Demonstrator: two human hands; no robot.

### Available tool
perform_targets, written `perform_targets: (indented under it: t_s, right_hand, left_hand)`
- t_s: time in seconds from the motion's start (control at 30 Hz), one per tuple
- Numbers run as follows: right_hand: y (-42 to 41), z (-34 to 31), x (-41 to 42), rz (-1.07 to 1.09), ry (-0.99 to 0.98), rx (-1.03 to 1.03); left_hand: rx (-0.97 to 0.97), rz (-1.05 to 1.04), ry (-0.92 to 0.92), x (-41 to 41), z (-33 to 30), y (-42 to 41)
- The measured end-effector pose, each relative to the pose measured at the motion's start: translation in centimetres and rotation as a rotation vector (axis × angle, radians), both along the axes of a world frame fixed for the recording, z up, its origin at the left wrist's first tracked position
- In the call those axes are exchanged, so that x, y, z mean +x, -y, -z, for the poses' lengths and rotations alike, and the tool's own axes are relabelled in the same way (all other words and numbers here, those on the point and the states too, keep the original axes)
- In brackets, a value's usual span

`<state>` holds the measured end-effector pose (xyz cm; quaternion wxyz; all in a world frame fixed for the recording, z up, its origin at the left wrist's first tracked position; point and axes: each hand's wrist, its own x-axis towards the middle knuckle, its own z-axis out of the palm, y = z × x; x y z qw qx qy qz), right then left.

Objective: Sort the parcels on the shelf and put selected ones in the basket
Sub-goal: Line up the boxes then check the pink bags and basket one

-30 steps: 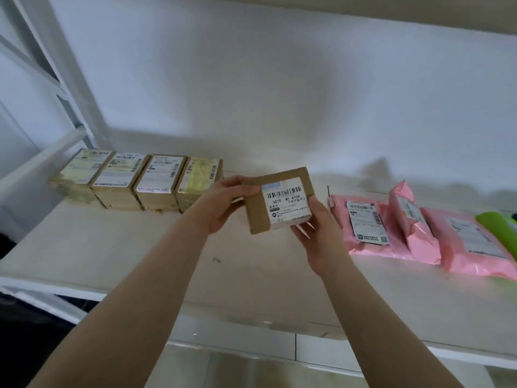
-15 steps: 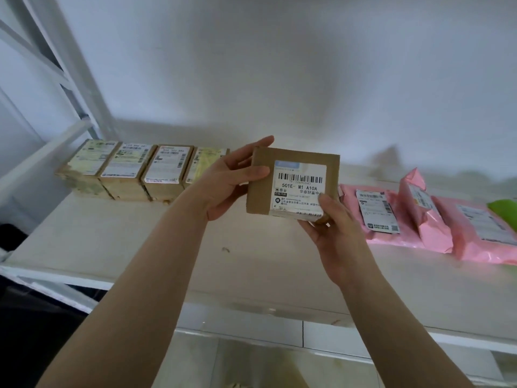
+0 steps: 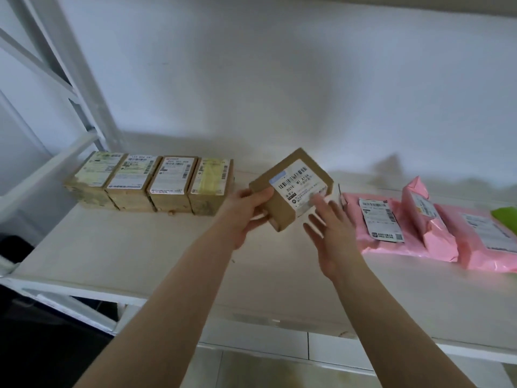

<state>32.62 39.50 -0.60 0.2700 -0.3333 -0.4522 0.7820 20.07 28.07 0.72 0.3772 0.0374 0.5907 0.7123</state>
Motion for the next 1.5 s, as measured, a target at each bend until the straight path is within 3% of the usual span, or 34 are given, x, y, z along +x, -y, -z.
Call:
perform_targets:
  t_s: [0.17,0.33,0.57,0.67,0.77,0.83,0.9,1.0,1.1,1.23,1.5]
  right_hand:
    - [2.0,2.3,-4.2,-0.138,0.103,0.006]
    - [1.3,2.3,-8.1,-0.138,0.169,-0.004]
    - [0.1,2.6,-11.1,-0.088,0.258,0.046]
    - [0.3,3.1,-11.4,-0.101,0.274,0.061]
    - [0.4,3.8,-11.7,-0.111,0.299,0.061]
    - [0.4,4.1,-12.1,-0.116,0.302,0.076]
    - [0.4,4.2,-12.4,-0.128,0.312,0.134]
    - [0.3,4.6,-12.9,-0.135,0.358,0.199]
    - [0.7,4.8,-13.4,-0.164,0.386,0.24]
    - [1.6,4.7,-13.7,-0.19,0.368,0.265]
    - [2.1,5.1,-13.4,-0.16,0.367,0.288]
  left_hand:
    - [0.093,-0.294,0.193,0.9,3.8,-2.1]
    - [0.158,-0.418,0.264,-0.2,3.7,-1.4]
    - [-0.057,-0.432,0.238,-2.3,3.0,0.6]
    - [-0.147,-0.452,0.082,-2.9,2.1,1.2]
    - [-0.255,-0.573,-0.286,-4.9,0.8,2.1]
    - [-0.568,-0.579,-0.658,-7.7,1.2,3.3]
    - [-0.886,-0.483,-0.824,-10.9,2.2,4.7]
    - [-1.152,-0.248,-0.864,-14.7,3.5,6.7]
    - [-1.291,-0.077,-0.849,-16.7,4.4,8.1]
    - [-1.337,0.009,-0.906,-17.0,4.1,8.5]
    - [-1.34,-0.008,-0.948,-16.5,4.4,9.0]
